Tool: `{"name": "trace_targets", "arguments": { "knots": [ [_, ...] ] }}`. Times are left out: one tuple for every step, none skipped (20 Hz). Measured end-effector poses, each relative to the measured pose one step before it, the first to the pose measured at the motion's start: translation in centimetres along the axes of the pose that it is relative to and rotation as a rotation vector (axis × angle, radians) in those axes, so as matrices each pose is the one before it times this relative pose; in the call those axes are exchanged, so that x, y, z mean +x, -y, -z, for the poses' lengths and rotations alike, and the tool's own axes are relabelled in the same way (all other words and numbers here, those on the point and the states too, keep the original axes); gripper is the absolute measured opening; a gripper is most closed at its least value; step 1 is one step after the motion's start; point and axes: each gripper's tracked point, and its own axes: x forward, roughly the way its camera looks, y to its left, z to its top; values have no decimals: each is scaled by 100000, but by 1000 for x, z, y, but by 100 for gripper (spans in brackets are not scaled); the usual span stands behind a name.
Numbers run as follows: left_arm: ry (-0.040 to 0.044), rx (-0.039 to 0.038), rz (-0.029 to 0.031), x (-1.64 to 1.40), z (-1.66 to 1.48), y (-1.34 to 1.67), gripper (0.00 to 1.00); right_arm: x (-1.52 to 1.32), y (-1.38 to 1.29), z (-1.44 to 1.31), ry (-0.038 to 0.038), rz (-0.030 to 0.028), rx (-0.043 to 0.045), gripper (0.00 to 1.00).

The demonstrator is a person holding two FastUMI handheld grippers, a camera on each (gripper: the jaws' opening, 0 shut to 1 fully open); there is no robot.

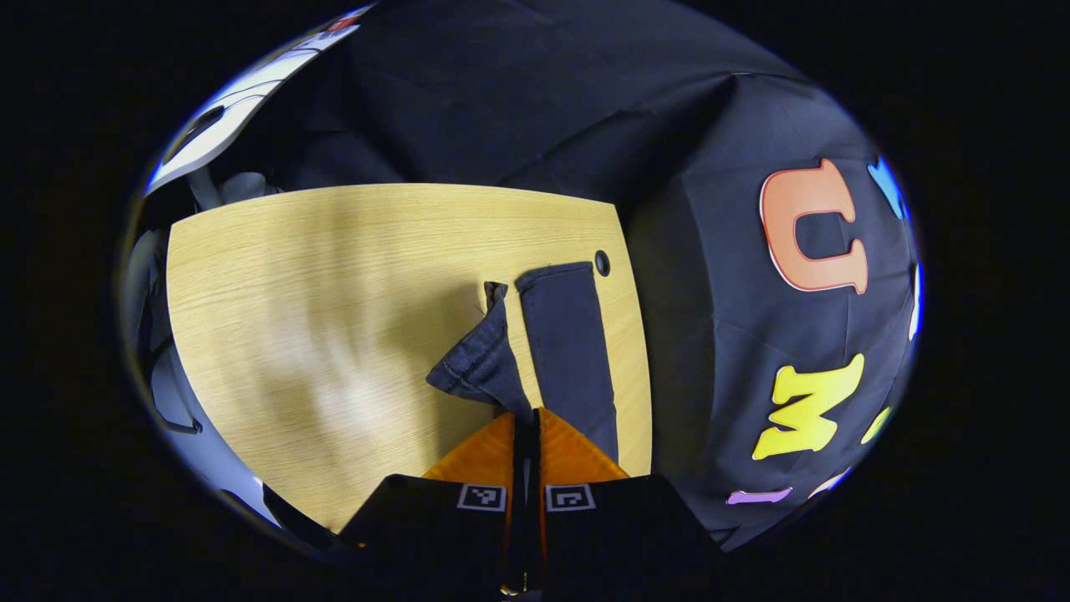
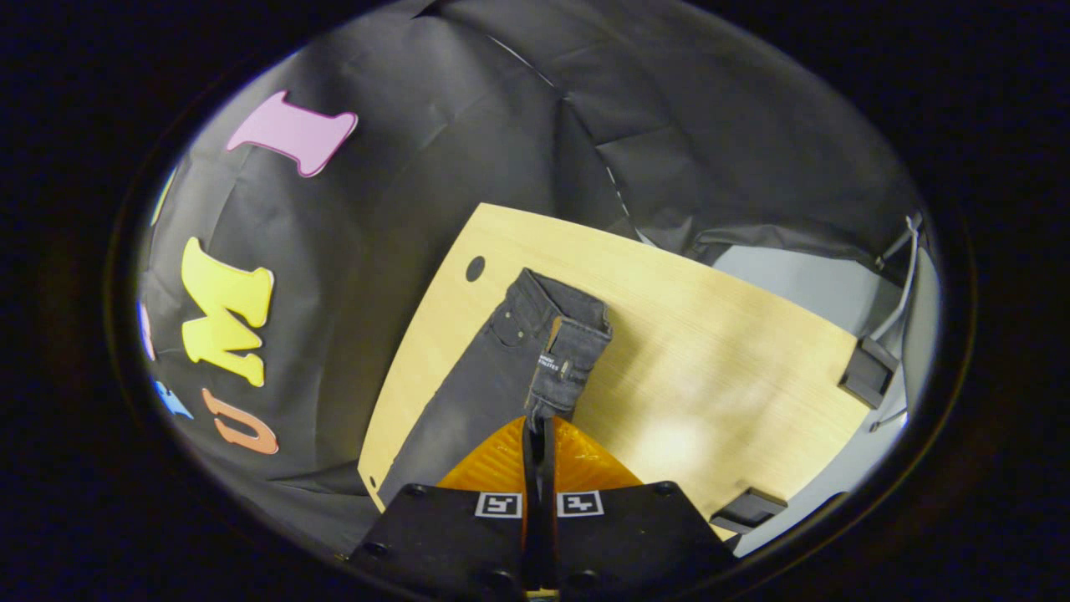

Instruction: Grasp the waist and the cuffs of the jeans and fold them to make the two legs overlap; first hold the waist and fold one-third of the jeans toward the cuffs, then hold the cuffs and fold the remaining one-third in the same direction to finish folding.

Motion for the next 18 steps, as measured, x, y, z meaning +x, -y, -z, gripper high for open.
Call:
{"name": "trace_targets", "arguments": {
  "knots": [
    [212,899,495,99,-394,735,4,120,-632,-321,-163,-775,-458,0],
    [125,1080,883,126,-374,786,4,79,-589,-310,-47,-861,-111,0],
    [-1,970,660,133,-371,838,4,131,-607,-444,-23,-505,-282,0],
    [-56,940,655,339,-309,813,4,158,-466,-406,87,-346,-729,0],
    [-76,1037,247,145,-269,806,4,234,-536,-375,-103,-359,-488,0],
    [-102,1286,130,245,-425,483,4,154,-430,-250,-141,-426,-450,0],
    [-137,990,9,276,-331,501,4,170,-453,-370,-300,-333,-377,1],
    [-59,104,339,466,-237,770,4,236,-495,-376,-84,-137,-211,0],
    [-151,-98,28,403,-270,569,4,316,-378,-368,-247,-134,-274,0],
    [-184,221,-432,381,-196,249,4,236,-445,-299,-265,-30,-294,0],
    [-223,423,-931,345,-154,233,4,363,-360,-399,-52,-243,-183,0],
    [-316,173,-893,390,-111,159,4,358,-364,-309,38,-189,-91,0],
    [-503,-258,-1042,350,-67,47,4,354,-401,-389,71,-235,-62,1],
    [-349,-943,-1868,390,-147,-156,4,414,-560,-489,-87,-102,-170,0],
    [-209,-2198,-1722,381,-304,-270,4,626,-508,-563,-15,161,-229,1],
    [-655,-1824,-1038,438,-314,1,4,677,-212,-432,-303,90,-296,1],
    [-530,-1416,-1259,587,-249,-202,4,805,-382,-418,-168,228,-286,1],
    [-886,-1425,-1034,823,-197,-65,4,838,-414,-363,-126,179,100,1]
  ]
}}
